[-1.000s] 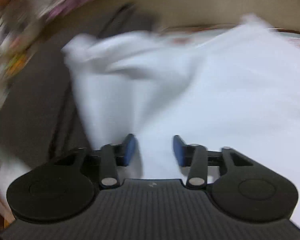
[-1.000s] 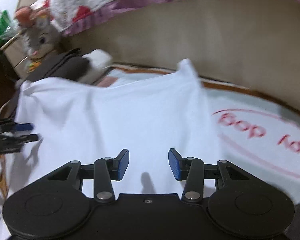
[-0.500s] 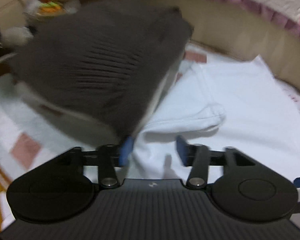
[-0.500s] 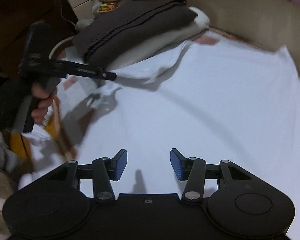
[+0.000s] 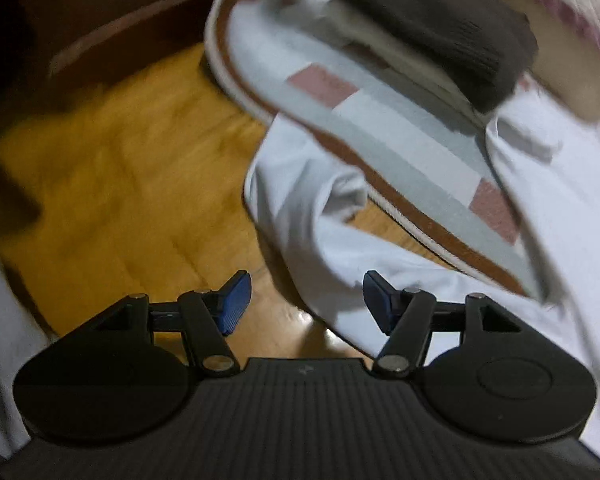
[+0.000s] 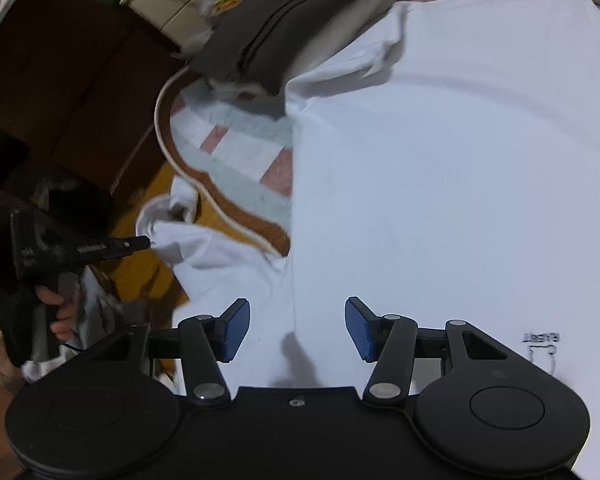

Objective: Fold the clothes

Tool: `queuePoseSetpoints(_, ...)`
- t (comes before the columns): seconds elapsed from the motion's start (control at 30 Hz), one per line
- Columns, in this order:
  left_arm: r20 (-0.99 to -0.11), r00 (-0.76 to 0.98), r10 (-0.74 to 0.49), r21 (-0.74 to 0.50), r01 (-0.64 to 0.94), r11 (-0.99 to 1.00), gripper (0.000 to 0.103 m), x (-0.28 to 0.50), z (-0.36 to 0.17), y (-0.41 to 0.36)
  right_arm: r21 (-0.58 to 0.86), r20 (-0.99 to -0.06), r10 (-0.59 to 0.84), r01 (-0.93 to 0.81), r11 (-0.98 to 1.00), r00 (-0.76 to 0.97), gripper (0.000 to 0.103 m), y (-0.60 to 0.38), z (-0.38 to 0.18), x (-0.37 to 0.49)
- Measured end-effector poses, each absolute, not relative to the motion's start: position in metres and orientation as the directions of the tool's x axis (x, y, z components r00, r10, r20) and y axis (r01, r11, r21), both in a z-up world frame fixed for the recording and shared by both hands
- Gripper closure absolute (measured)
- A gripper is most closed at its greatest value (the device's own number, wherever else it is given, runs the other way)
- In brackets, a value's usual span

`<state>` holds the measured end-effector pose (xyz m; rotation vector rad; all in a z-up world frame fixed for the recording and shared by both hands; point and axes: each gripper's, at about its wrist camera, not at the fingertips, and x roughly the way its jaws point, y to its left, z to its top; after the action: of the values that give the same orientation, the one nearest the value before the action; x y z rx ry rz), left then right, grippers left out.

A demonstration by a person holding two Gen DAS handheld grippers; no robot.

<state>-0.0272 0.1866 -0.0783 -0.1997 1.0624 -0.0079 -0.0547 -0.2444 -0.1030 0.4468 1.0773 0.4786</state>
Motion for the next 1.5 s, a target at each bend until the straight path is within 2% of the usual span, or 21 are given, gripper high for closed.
queuePoseSetpoints(0.03, -0.862, 0.489, -0.130, -0.212, -0.116, 0.970, 0.041, -0.033, -0.083, 0.194, 0.522, -0.739, 0.547, -0.178, 0.834, 0.393, 0.045, -0.235, -0.101, -0.055)
queuePoseSetpoints(0.13, -0.843, 0.525, -0.116, -0.208, -0.119, 0.971, 0.038, -0.031, -0.095, 0.186, 0.428, -0.768, 0.495, -0.250, 0.869, 0.406, 0.045, -0.211, -0.095, -0.058)
queuePoseSetpoints(0.2, -0.833, 0.545, -0.092, -0.192, -0.129, 0.973, 0.034, -0.023, -0.101, 0.181, 0.449, -0.740, 0.537, -0.298, 0.842, 0.405, 0.045, -0.204, -0.088, -0.062)
queuePoseSetpoints(0.3, -0.817, 0.573, -0.065, -0.183, -0.151, 0.971, 0.032, -0.007, -0.108, 0.181, 0.421, -0.744, 0.536, -0.341, 0.840, 0.400, 0.045, -0.198, -0.087, -0.066)
queuePoseSetpoints(0.4, -0.804, 0.590, -0.076, -0.209, -0.159, 0.965, 0.026, 0.011, -0.118, 0.181, 0.400, -0.751, 0.529, -0.365, 0.841, 0.395, 0.045, -0.196, -0.089, -0.068)
queuePoseSetpoints(0.43, -0.809, 0.579, -0.107, -0.226, -0.138, 0.964, 0.033, 0.016, -0.123, 0.180, 0.410, -0.750, 0.529, -0.349, 0.843, 0.396, 0.045, -0.199, -0.091, -0.067)
queuePoseSetpoints(0.47, -0.812, 0.569, -0.134, -0.241, -0.117, 0.964, 0.049, 0.020, -0.127, 0.179, 0.420, -0.749, 0.529, -0.332, 0.844, 0.398, 0.045, -0.203, -0.094, -0.065)
queuePoseSetpoints(0.5, -0.805, 0.582, -0.114, -0.201, -0.087, 0.976, 0.098, 0.017, -0.123, 0.173, 0.423, -0.748, 0.527, -0.322, 0.847, 0.404, 0.045, -0.206, -0.095, -0.065)
queuePoseSetpoints(0.53, -0.797, 0.597, -0.094, -0.160, -0.059, 0.985, 0.100, 0.015, -0.120, 0.168, 0.425, -0.746, 0.525, -0.313, 0.849, 0.410, 0.045, -0.209, -0.096, -0.065)
queuePoseSetpoints(0.6, -0.757, 0.652, -0.040, -0.082, -0.034, 0.996, 0.100, 0.005, -0.106, 0.163, 0.430, -0.744, 0.519, -0.293, 0.854, 0.421, 0.045, -0.215, -0.097, -0.064)
queuePoseSetpoints(0.73, -0.664, 0.738, 0.117, -0.055, -0.204, 0.977, 0.100, -0.031, -0.061, 0.195, 0.447, -0.742, 0.516, -0.256, 0.857, 0.429, 0.045, -0.234, -0.101, -0.066)
queuePoseSetpoints(0.93, -0.702, 0.674, 0.230, 0.059, -0.267, 0.962, 0.100, -0.040, -0.075, 0.198, 0.411, -0.792, 0.464, -0.216, 0.886, 0.397, 0.045, -0.247, -0.122, -0.068)
queuePoseSetpoints(1.03, -0.679, 0.681, 0.273, 0.154, -0.231, 0.961, 0.100, -0.040, -0.075, 0.185, 0.391, -0.794, 0.463, -0.251, 0.885, 0.395, 0.045, -0.242, -0.118, -0.074)
queuePoseSetpoints(1.17, -0.653, 0.725, 0.219, 0.090, -0.213, 0.973, 0.100, -0.040, -0.061, 0.193, 0.410, -0.781, 0.523, -0.353, 0.841, 0.340, 0.042, -0.225, -0.117, -0.086)
queuePoseSetpoints(1.27, -0.651, 0.742, 0.158, 0.021, -0.190, 0.981, 0.100, -0.043, -0.048, 0.192, 0.318, -0.821, 0.477, -0.444, 0.838, 0.313, 0.042, -0.202, -0.127, -0.098)
queuePoseSetpoints(1.4, -0.615, 0.787, 0.045, -0.028, -0.079, 0.997, 0.100, -0.044, -0.019, 0.172, 0.314, -0.814, 0.481, -0.451, 0.835, 0.325, 0.040, -0.200, -0.122, -0.099)
queuePoseSetpoints(1.5, -0.599, 0.793, -0.112, -0.090, 0.072, 0.993, 0.100, -0.042, 0.002, 0.141, 0.351, -0.793, 0.510, -0.433, 0.830, 0.334, 0.042, -0.209, -0.114, -0.096)
